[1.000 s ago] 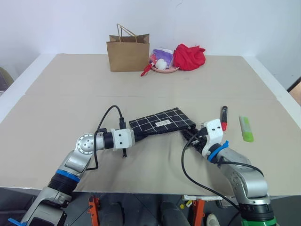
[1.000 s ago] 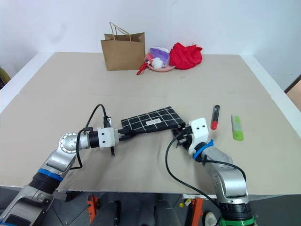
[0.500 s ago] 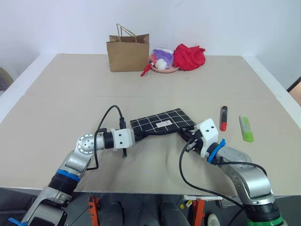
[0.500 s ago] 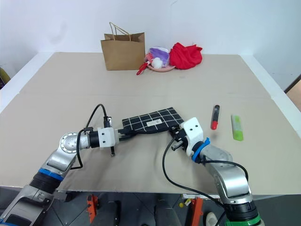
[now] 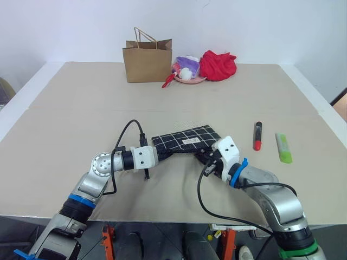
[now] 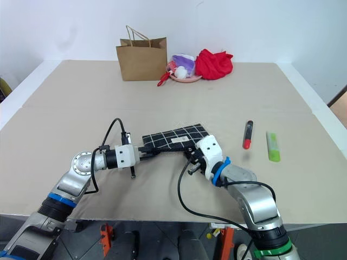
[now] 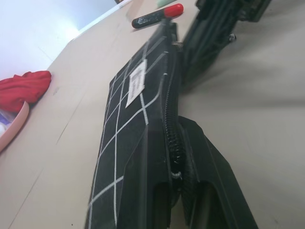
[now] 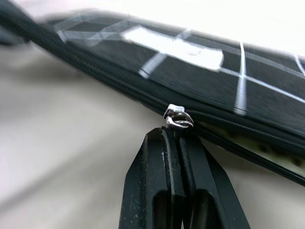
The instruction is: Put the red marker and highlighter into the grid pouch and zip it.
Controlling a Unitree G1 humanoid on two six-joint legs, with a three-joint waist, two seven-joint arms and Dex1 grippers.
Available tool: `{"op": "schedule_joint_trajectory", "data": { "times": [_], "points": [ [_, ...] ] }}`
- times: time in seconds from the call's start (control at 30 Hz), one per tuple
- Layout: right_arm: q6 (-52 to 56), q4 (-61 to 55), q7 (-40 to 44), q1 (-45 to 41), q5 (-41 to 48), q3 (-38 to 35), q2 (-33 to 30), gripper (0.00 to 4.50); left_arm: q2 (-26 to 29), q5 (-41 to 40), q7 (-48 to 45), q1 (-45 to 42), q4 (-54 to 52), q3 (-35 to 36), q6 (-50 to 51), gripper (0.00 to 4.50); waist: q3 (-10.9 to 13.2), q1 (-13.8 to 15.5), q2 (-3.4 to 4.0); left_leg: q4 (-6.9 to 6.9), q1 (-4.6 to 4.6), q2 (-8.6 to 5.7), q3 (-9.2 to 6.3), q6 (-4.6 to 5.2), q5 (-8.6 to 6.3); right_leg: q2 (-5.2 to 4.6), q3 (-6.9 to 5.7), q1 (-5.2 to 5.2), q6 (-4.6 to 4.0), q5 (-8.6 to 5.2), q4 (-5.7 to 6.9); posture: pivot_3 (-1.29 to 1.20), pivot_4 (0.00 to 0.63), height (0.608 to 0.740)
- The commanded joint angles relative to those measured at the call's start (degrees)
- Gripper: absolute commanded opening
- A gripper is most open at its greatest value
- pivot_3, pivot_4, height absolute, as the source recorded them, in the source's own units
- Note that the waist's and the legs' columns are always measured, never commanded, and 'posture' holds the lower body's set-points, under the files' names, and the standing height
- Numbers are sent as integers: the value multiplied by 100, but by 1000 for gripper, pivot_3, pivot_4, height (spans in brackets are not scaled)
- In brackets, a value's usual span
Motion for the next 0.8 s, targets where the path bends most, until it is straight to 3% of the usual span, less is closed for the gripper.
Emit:
{"op": "schedule_joint_trajectory", "data": {
  "times": [0.03,0.33,0.47,0.57,0.77,0.8],
  "points": [
    [114,-312,78,-139,101,131,50,13,-36,-39,46,-37,-173,43,-32,0,0,4,0,0,-1,0,0,0,0,0,0,0,0,-1,0,0,150,740],
    [325,-360,74,-259,101,258,111,13,-101,39,146,-52,-152,24,-32,0,0,30,0,0,-2,0,-1,0,0,0,0,-1,1,-2,0,0,150,740],
    [562,-343,-196,-199,254,-167,292,13,-103,35,160,-51,-146,31,-19,0,0,35,0,0,-3,0,-1,0,0,0,0,-1,1,-1,0,0,150,740],
    [836,-407,-318,-163,428,-444,399,1068,-106,-27,169,-34,-164,65,32,0,0,39,0,0,-3,0,-2,0,0,0,-1,-1,1,-1,0,0,150,740],
    [1082,-882,-330,287,851,-1116,313,4126,-82,-33,174,-19,-200,89,51,0,0,42,0,-2,-4,0,-2,0,-1,0,-2,-2,1,-3,0,0,150,740],
    [1137,-972,-326,383,942,-1275,272,4469,-78,-12,182,-27,-185,86,43,0,0,43,0,-2,-4,0,-3,0,-1,0,-2,-2,1,-4,0,0,150,740]
  ]
}}
